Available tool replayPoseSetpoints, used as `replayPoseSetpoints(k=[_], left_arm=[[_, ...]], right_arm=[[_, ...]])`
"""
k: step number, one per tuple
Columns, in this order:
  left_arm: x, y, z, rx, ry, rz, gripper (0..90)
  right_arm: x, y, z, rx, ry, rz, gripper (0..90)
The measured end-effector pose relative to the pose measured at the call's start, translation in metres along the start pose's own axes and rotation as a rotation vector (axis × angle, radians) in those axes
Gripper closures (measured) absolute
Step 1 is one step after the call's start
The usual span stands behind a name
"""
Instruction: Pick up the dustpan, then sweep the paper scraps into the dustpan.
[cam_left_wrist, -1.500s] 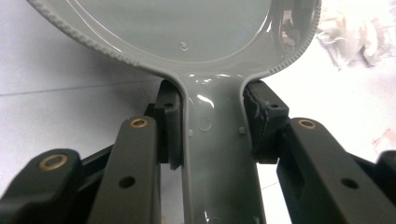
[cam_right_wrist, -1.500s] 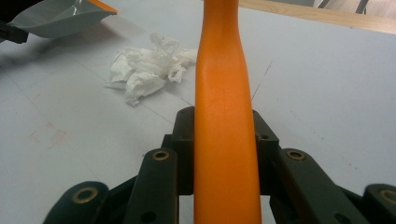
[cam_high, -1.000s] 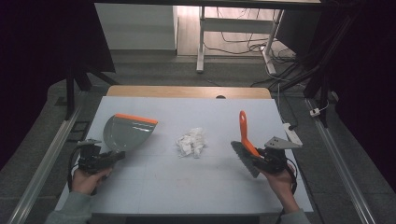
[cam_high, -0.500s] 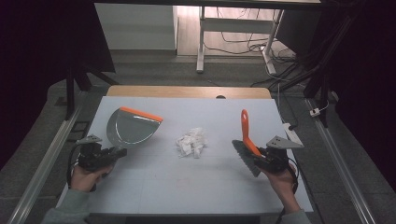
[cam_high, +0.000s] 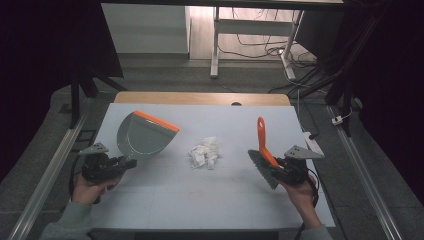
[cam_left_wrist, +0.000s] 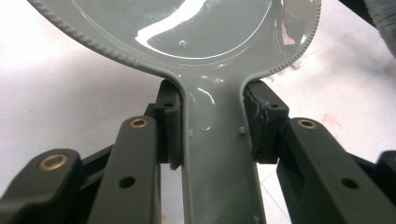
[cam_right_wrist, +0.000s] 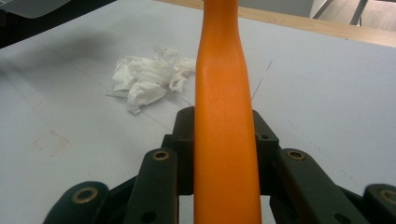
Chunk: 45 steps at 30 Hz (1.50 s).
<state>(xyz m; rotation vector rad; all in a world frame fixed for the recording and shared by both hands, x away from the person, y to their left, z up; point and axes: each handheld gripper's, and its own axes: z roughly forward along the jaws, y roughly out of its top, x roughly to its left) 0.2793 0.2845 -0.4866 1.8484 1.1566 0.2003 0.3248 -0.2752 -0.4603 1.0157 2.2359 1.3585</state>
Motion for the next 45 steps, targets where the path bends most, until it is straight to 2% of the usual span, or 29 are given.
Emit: replayPoseSetpoints(k=[7,11,18,25,27,30,38,45], left_arm=[[-0.008,0.001,-0.003,0.022,-0.043,0.072,61.3],[-0.011,0.001,-0.003,0.038,-0.057,0.09,61.3],[-0.018,-0.001,-0.001,0.078,-0.126,0.158,61.3],[-0.025,-0.002,0.003,0.118,-0.151,0.203,61.3],[-0.028,-0.003,0.003,0.122,-0.16,0.213,61.2],[-0.03,-0.003,0.005,0.138,-0.152,0.218,61.3],[-0.034,-0.004,0.008,0.171,-0.181,0.258,61.3],[-0.035,-0.005,0.007,0.178,-0.191,0.268,61.3]], right_arm=[[0.002,0.001,0.002,-0.001,0.004,-0.002,70.0],[0.003,0.002,0.003,-0.002,0.005,-0.005,70.0],[0.005,0.003,0.006,-0.001,0.011,-0.006,70.0],[0.006,0.004,0.006,-0.006,0.016,-0.011,70.0],[0.006,0.004,0.006,-0.005,0.012,-0.011,70.0],[0.006,0.004,0.006,-0.006,0.011,-0.01,70.0],[0.006,0.005,0.007,-0.005,0.013,-0.01,70.0],[0.006,0.01,0.009,-0.017,0.015,-0.007,70.0]])
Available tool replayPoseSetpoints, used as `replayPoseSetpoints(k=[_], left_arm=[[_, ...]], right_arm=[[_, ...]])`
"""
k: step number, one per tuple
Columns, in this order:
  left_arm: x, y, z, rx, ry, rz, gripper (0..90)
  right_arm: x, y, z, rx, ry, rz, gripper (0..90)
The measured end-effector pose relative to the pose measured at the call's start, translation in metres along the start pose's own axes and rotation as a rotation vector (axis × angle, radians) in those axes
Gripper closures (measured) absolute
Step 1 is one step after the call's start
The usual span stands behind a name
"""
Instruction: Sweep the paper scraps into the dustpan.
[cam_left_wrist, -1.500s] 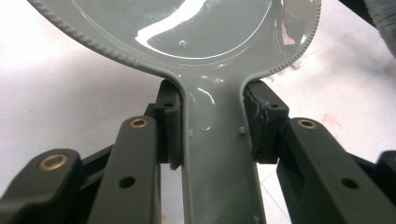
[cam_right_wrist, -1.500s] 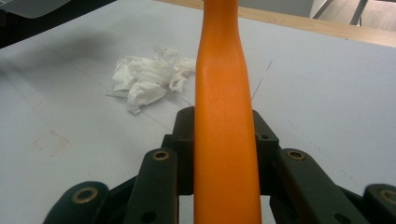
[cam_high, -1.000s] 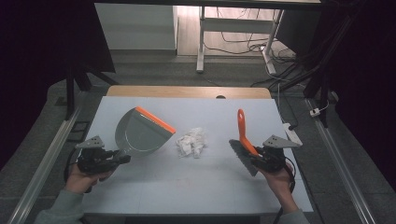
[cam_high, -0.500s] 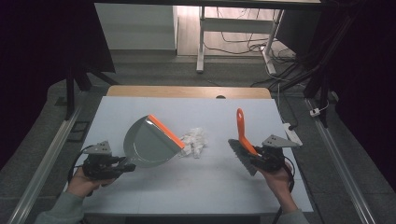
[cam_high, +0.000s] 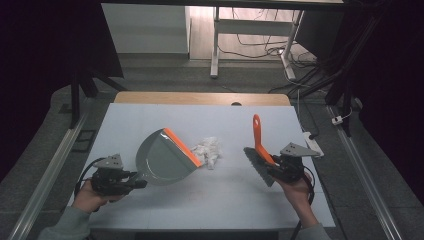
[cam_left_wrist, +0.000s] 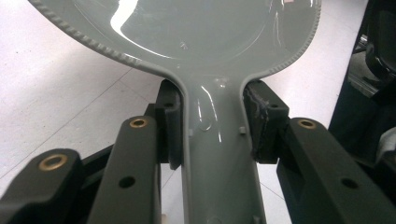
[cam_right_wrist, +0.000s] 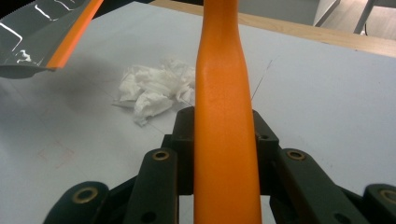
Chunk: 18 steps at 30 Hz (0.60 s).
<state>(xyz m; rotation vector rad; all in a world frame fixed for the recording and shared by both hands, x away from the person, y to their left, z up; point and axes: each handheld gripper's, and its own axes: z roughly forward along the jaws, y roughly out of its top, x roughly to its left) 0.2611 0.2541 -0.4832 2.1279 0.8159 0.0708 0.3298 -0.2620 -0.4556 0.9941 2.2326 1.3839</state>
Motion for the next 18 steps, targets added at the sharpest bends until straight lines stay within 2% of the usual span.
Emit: replayPoseSetpoints(k=[8,18], left_arm=[[0.0,-0.001,-0.001,0.017,-0.004,0.011,61.3],[0.0,-0.006,-0.002,0.057,0.01,0.009,61.3]], right_arm=[[0.007,0.011,0.016,-0.003,0.022,-0.018,70.0],[0.017,0.019,0.034,-0.001,0.043,-0.031,70.0]])
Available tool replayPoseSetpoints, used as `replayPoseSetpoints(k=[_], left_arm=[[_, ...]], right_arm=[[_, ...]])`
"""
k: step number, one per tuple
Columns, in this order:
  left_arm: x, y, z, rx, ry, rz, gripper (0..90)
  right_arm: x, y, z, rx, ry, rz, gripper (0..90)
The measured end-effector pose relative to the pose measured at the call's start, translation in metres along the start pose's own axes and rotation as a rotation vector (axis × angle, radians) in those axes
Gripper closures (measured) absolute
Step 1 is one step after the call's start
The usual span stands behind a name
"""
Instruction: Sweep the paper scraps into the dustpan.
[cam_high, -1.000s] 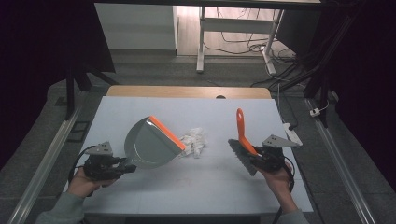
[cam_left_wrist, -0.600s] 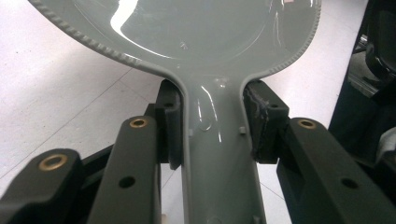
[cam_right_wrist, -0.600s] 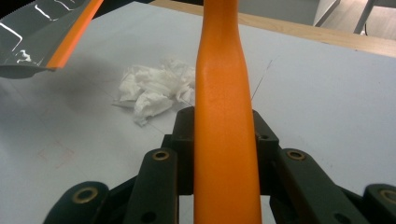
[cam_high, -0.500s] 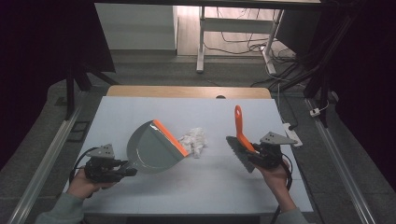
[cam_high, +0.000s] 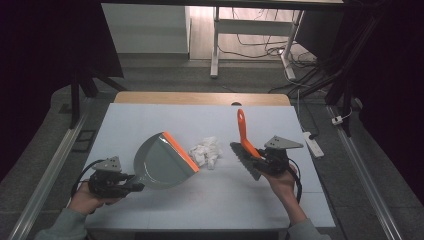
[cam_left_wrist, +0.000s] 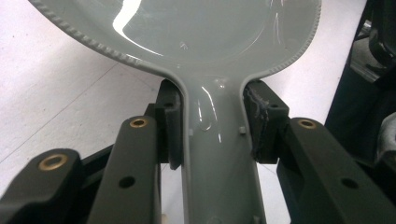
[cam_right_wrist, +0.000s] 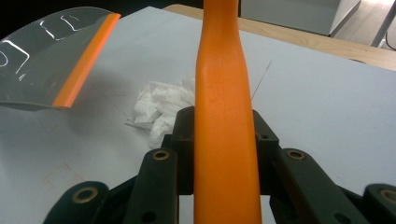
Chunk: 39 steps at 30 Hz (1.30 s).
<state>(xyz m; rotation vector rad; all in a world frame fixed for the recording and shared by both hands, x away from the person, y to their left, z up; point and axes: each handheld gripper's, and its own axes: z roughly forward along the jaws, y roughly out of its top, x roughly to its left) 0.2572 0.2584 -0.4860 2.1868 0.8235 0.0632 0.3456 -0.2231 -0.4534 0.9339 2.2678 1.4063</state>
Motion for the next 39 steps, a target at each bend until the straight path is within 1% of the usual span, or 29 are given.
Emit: replayPoseSetpoints(k=[7,11,16,20,23,27,30,34,36,39], left_arm=[[0.0,-0.002,0.002,0.033,-0.007,0.015,61.3],[0.0,-0.003,0.003,0.049,-0.005,0.015,61.2],[0.002,-0.004,0.008,0.072,0.003,0.001,61.2],[0.003,-0.004,0.011,0.081,-0.003,0.009,61.2],[0.006,-0.003,0.011,0.097,-0.007,0.02,61.2],[0.012,-0.005,0.009,0.094,-0.023,0.016,61.2],[0.015,-0.005,0.012,0.099,-0.032,0.018,61.2],[0.014,-0.003,0.018,0.12,-0.052,0.032,61.2],[0.014,-0.002,0.02,0.134,-0.053,0.041,61.2],[0.013,-0.002,0.021,0.141,-0.054,0.04,61.2]], right_arm=[[0.003,0.003,0.009,0.005,0.01,-0.007,70.0],[0.004,0.005,0.013,0.003,0.015,-0.005,70.0],[0.004,0.007,0.019,0.008,0.017,-0.007,70.0],[0.004,0.008,0.024,0.009,0.02,-0.005,70.0],[0.003,0.01,0.029,0.013,0.022,-0.002,70.0],[0.002,0.014,0.04,0.026,0.02,-0.008,70.0],[0.002,0.021,0.052,0.033,0.021,-0.009,70.0],[0.003,0.028,0.066,0.04,0.021,-0.009,70.0],[0.003,0.03,0.07,0.037,0.021,-0.002,70.0],[0.001,0.033,0.074,0.042,0.011,0.007,70.0]])
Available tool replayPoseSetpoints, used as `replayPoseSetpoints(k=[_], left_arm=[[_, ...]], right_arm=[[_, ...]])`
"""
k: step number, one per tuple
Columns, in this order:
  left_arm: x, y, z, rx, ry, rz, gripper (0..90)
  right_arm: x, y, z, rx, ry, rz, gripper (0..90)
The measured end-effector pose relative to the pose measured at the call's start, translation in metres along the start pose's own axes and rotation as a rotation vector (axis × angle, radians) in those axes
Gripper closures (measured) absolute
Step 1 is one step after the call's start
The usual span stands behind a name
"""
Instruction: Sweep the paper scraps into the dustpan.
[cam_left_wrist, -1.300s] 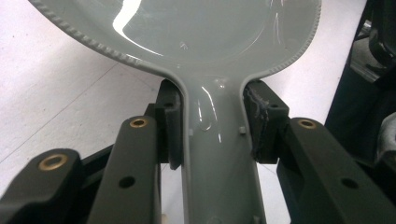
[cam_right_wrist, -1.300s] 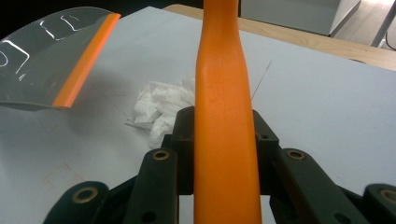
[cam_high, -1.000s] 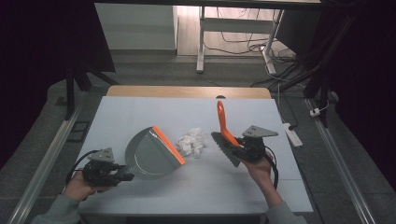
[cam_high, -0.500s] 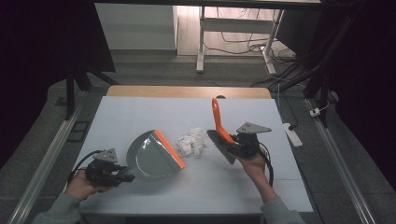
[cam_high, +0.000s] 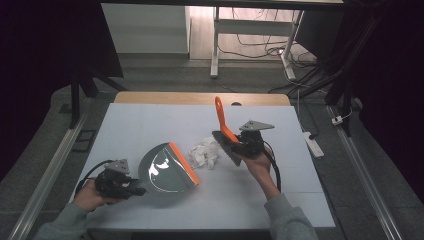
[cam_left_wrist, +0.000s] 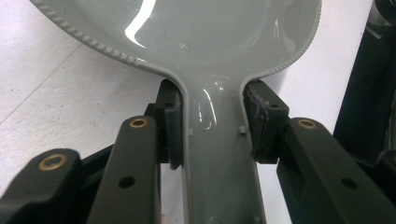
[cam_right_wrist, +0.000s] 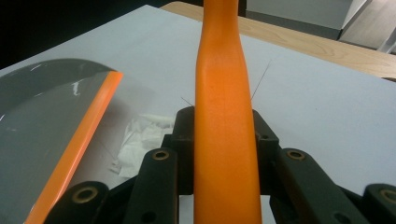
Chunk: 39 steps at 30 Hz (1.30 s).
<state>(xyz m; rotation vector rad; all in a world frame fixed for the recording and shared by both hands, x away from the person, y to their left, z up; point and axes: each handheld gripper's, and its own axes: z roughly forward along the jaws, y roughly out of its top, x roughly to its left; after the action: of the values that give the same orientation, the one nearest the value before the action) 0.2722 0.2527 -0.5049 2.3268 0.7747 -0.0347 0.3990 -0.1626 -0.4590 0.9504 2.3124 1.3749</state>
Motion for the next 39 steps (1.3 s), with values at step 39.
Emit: replayPoseSetpoints(k=[39], left_arm=[[0.003,-0.002,0.008,0.043,-0.025,-0.046,61.2]], right_arm=[[-0.029,0.019,0.053,0.086,-0.065,0.043,70.0]])
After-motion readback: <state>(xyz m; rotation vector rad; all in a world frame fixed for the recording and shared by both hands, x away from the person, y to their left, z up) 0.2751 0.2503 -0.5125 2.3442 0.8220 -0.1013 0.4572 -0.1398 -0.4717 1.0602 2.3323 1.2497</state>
